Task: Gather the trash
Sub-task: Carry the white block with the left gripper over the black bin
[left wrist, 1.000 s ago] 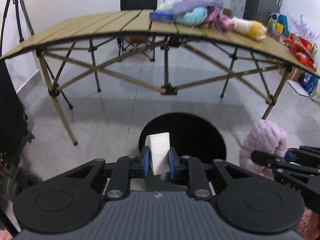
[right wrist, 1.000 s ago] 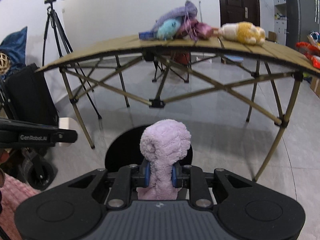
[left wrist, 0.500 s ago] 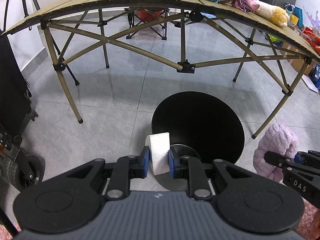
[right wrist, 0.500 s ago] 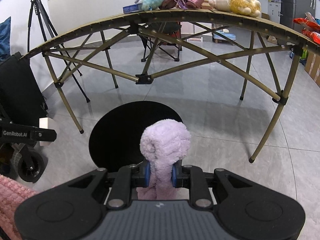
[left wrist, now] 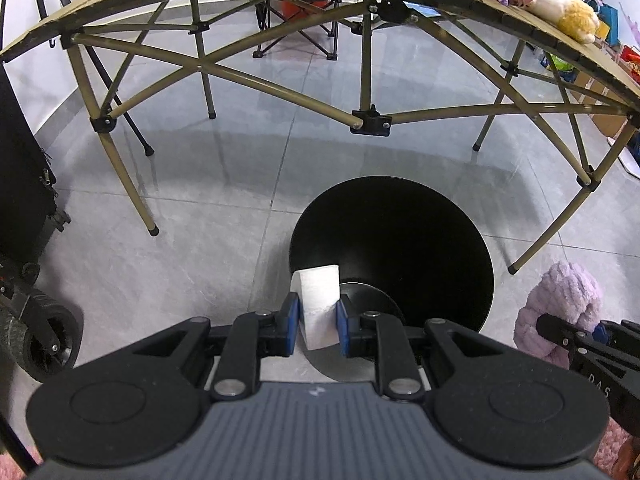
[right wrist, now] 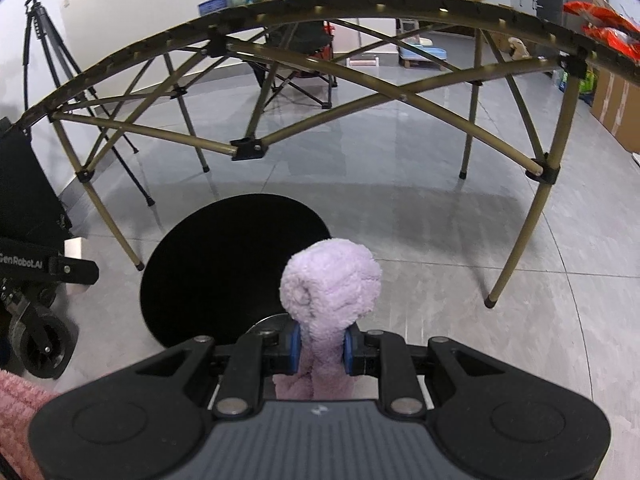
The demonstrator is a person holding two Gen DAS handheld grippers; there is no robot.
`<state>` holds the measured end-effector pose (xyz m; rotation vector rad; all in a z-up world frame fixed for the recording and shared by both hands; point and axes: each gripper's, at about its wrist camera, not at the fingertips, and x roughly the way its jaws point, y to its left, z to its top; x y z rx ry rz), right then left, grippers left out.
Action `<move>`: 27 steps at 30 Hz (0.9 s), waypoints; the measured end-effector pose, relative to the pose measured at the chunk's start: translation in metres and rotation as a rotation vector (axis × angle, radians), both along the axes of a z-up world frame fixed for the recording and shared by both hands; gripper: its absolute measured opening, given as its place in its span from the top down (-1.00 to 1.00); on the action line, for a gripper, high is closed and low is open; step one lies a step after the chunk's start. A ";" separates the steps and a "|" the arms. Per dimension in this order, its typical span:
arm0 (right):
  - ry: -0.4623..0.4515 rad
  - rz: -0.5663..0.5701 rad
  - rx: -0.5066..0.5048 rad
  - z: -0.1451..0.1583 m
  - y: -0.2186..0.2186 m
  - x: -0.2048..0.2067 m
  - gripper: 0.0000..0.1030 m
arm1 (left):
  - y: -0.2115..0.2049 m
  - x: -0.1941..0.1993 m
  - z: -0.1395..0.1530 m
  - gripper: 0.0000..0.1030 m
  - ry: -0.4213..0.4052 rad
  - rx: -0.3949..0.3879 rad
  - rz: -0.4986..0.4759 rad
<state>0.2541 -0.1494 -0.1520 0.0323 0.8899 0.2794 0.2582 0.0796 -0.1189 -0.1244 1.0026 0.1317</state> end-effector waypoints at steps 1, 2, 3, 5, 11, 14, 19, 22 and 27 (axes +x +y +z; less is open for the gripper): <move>0.002 -0.005 0.001 -0.001 -0.002 0.001 0.63 | -0.001 0.003 -0.001 0.61 0.003 -0.002 0.002; 0.004 -0.011 0.002 -0.002 -0.003 0.003 0.63 | -0.003 0.005 -0.001 0.61 0.006 -0.004 0.003; 0.005 -0.015 0.003 -0.002 -0.005 0.003 0.63 | -0.004 0.008 -0.001 0.61 0.007 -0.006 0.004; 0.008 -0.026 0.004 -0.004 -0.008 0.006 0.63 | -0.008 0.013 -0.001 0.61 0.009 -0.006 0.003; 0.017 -0.048 0.007 -0.009 -0.016 0.009 0.63 | -0.023 0.028 -0.001 0.61 0.019 -0.014 -0.006; 0.021 -0.058 0.012 -0.011 -0.020 0.010 0.63 | -0.033 0.036 -0.002 0.61 0.027 -0.017 -0.017; 0.022 -0.084 0.016 -0.015 -0.030 0.014 0.63 | -0.049 0.047 -0.007 0.61 0.048 -0.019 -0.028; 0.026 -0.099 0.019 -0.017 -0.034 0.015 0.63 | -0.056 0.054 -0.009 0.61 0.059 -0.020 -0.030; 0.025 -0.116 0.016 -0.019 -0.039 0.018 0.63 | -0.066 0.064 -0.013 0.61 0.075 -0.028 -0.031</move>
